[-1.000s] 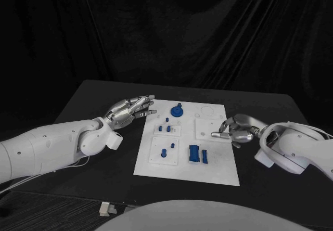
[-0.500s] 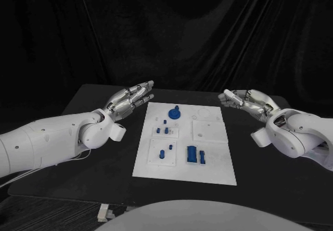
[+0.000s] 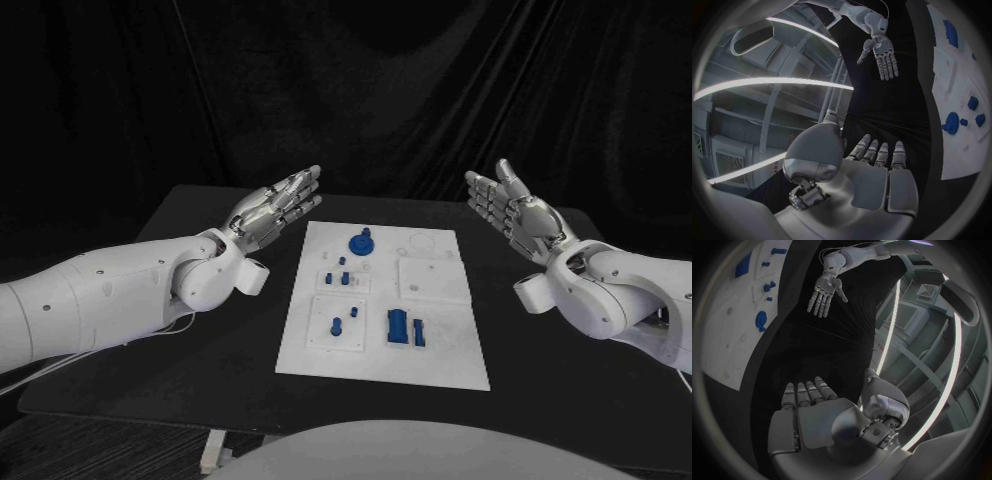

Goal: Assemble the parts on the task board

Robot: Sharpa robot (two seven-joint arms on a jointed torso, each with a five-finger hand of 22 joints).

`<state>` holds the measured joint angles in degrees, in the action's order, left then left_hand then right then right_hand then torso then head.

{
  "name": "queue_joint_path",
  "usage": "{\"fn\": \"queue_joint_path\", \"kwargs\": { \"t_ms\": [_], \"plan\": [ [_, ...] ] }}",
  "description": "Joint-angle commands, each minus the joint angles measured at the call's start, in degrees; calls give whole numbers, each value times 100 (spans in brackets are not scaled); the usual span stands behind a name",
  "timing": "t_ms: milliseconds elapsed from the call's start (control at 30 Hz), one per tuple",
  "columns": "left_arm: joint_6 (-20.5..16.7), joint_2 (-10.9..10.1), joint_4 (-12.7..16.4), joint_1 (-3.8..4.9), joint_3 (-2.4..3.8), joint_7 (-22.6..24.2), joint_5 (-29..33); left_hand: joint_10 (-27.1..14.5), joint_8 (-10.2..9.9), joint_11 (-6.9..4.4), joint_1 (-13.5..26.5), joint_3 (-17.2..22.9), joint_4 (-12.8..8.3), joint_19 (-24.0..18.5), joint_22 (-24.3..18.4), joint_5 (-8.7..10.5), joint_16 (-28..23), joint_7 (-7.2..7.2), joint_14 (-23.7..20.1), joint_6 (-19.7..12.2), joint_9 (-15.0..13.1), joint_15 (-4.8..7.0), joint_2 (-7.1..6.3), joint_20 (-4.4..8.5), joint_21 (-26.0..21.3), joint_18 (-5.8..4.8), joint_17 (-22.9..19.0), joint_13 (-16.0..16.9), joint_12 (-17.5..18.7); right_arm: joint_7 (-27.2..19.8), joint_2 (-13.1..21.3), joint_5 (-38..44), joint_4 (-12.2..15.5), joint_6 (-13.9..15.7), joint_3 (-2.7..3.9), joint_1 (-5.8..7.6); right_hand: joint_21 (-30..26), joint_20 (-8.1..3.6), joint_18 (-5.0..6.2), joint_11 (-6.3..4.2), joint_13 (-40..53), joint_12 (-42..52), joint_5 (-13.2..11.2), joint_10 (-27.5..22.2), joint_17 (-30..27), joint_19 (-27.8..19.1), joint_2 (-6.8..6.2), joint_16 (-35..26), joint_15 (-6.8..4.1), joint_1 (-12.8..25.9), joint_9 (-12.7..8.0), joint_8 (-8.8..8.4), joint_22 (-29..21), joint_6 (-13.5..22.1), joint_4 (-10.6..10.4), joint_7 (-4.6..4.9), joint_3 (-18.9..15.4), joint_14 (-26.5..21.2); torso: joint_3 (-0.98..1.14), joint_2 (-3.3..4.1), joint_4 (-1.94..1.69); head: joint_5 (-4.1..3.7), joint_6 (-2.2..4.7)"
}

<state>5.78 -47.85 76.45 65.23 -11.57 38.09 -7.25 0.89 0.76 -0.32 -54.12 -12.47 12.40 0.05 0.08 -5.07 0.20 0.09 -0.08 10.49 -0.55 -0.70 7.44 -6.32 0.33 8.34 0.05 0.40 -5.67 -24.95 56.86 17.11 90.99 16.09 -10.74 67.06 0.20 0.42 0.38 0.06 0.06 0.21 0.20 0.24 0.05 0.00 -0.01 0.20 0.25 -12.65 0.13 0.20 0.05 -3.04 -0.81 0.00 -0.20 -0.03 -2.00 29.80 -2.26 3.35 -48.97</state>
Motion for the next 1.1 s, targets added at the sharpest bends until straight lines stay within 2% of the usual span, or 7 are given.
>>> {"fn": "queue_joint_path", "kwargs": {
  "t_ms": [33,100,133,233,267,567,1100],
  "plan": [
    [-493,37,112,-39,74,-51,79,-89,-76,32,1772,408,-406,-5,-8,507,-20,-9,8,-344,55,70,-242,210,-33,-251,-5,-40,567,-52,-149,-291,-6,533,117,-95,-20,-42,-38,-6,-6,-21,-20,-24,-5,0,1,-20,-25,519,-13,-20,-5,304,81,0,20,3,31,23,33,-45,189],
    [-681,48,164,-59,120,-84,106,-89,-76,32,1957,450,-448,-5,-8,507,-20,-9,8,-383,55,70,-270,224,-33,-302,-5,-40,567,-88,-238,-408,-14,721,196,-145,-20,-42,-38,-6,-6,-21,-20,-24,-5,0,1,-20,-25,678,-13,-20,-5,304,81,0,20,3,43,32,47,-66,283],
    [-822,57,203,-73,154,-108,126,-89,-76,32,2098,482,-480,-5,-8,507,-20,-9,8,-408,55,70,-288,632,-33,-310,-5,-40,567,-115,-304,-497,-20,863,256,-182,-20,-42,-38,-6,-6,-21,-20,-24,-5,0,1,-20,-25,773,-13,-20,-5,304,81,0,20,3,53,38,58,-83,354],
    [-1308,87,337,-124,271,-192,196,-89,-76,32,2485,571,-569,-5,-8,507,-20,-9,8,-483,55,70,-341,632,-33,-347,-5,-40,567,-207,-533,-801,-41,1350,461,-309,-20,-42,-38,-6,-6,-21,-20,-24,-5,0,1,-20,-25,1265,-13,-20,-5,304,81,0,20,3,85,60,95,-138,597],
    [-1486,98,386,-143,314,-223,221,-89,-76,32,2599,597,-595,-5,-8,507,-20,-9,8,-491,55,70,-744,632,-33,-374,-5,-40,567,-240,-615,-910,-48,1523,534,-354,-20,-42,-38,-6,-6,-21,-20,-24,-5,0,1,-20,-25,1265,-13,-20,-5,304,81,0,20,3,97,68,108,-158,686],
    [-3294,211,883,-331,749,-536,481,-89,-76,32,3505,807,-805,-5,-8,507,-20,-9,8,-1049,55,70,-744,632,-33,-834,-5,-40,567,-458,-1150,-1622,-97,2661,1014,-652,-20,-42,-38,-6,-6,-21,-20,-24,-5,0,1,-20,-25,1265,-13,-20,-5,304,81,0,20,3,184,127,208,-307,1339],
    [-4988,316,1350,-507,1157,-829,724,-89,-76,32,4424,1247,-1240,-5,-8,507,-20,-9,8,-1049,55,70,-744,632,-33,-834,-5,-40,567,-485,-1217,-1711,-103,2803,1074,-690,-20,-42,-38,-6,-6,-21,-20,-24,-5,0,1,-20,-25,1265,-13,-20,-5,304,81,0,20,3,200,138,226,-335,1459]
  ]
}}
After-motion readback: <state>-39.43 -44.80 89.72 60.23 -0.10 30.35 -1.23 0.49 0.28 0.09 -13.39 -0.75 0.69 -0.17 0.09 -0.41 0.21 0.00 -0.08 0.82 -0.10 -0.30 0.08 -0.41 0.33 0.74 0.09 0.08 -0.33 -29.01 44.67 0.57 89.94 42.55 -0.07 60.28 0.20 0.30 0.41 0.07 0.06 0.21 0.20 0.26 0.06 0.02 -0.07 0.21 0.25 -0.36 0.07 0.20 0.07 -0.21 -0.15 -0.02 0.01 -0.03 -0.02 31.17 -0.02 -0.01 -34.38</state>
